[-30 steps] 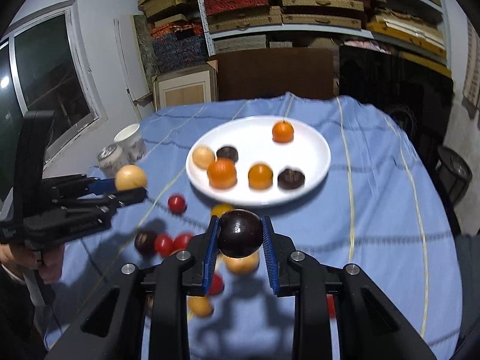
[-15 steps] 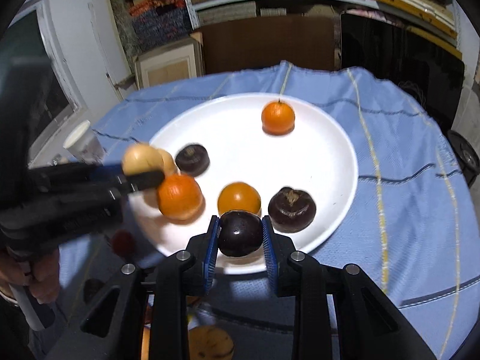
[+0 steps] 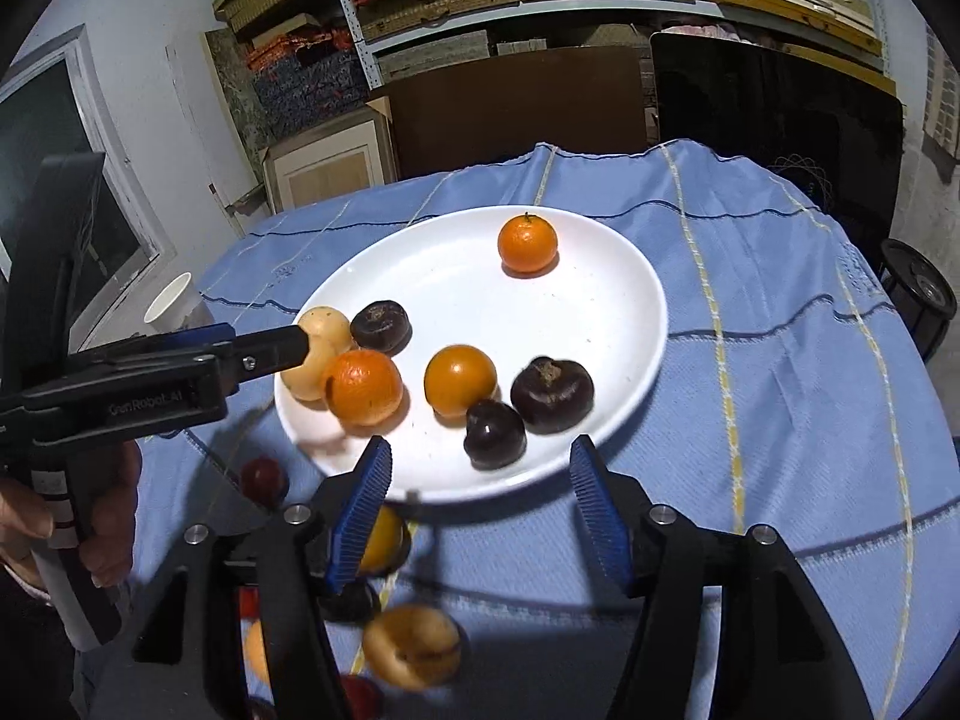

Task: Organize fruits
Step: 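Withdraw both open grippers from the plate back over the fruits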

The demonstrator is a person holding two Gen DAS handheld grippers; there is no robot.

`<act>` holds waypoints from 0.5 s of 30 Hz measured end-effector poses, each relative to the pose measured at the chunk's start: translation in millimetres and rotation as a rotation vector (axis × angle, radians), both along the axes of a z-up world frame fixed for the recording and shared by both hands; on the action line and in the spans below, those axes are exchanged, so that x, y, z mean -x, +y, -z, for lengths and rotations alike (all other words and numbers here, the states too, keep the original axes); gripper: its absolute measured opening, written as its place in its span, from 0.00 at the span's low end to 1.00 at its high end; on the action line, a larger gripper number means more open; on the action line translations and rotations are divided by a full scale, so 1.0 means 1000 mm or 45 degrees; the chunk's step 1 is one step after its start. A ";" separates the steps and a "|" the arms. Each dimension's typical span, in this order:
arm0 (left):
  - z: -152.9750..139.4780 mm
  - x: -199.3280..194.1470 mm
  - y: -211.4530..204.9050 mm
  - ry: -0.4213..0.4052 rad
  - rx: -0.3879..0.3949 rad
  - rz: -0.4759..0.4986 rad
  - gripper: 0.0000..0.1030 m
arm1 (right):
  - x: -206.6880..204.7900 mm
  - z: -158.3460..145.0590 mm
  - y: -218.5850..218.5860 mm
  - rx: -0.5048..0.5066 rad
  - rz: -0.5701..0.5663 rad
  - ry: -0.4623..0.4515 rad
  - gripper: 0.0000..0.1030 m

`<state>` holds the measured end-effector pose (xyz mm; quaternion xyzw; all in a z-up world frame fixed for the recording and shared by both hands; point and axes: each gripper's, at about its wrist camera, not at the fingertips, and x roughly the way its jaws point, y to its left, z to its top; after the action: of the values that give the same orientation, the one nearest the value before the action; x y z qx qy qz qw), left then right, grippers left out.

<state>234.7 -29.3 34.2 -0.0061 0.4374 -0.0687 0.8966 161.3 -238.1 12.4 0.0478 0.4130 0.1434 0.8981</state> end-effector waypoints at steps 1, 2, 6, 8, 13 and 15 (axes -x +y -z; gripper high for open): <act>-0.001 0.007 0.002 -0.004 -0.005 -0.003 0.81 | 0.006 -0.001 -0.003 -0.002 0.006 0.003 0.61; -0.003 0.016 0.003 -0.013 -0.013 -0.002 0.81 | 0.013 -0.002 -0.006 -0.005 0.013 0.005 0.61; -0.005 0.054 0.006 -0.053 -0.076 0.010 0.86 | 0.050 -0.005 -0.022 -0.015 0.051 -0.023 0.74; -0.004 0.073 0.007 -0.072 -0.106 0.015 0.86 | 0.070 -0.004 -0.028 -0.005 0.062 -0.031 0.75; 0.005 0.129 0.007 -0.086 -0.137 0.058 0.87 | 0.106 0.008 -0.034 -0.024 0.060 0.018 0.75; 0.008 0.148 0.006 -0.079 -0.133 0.084 0.87 | 0.119 0.014 -0.032 -0.028 0.048 0.032 0.75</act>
<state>86.7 -23.7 26.2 0.0574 0.4124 -0.0754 0.9061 42.4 -270.2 -1.1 0.0673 0.4217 0.1303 0.8948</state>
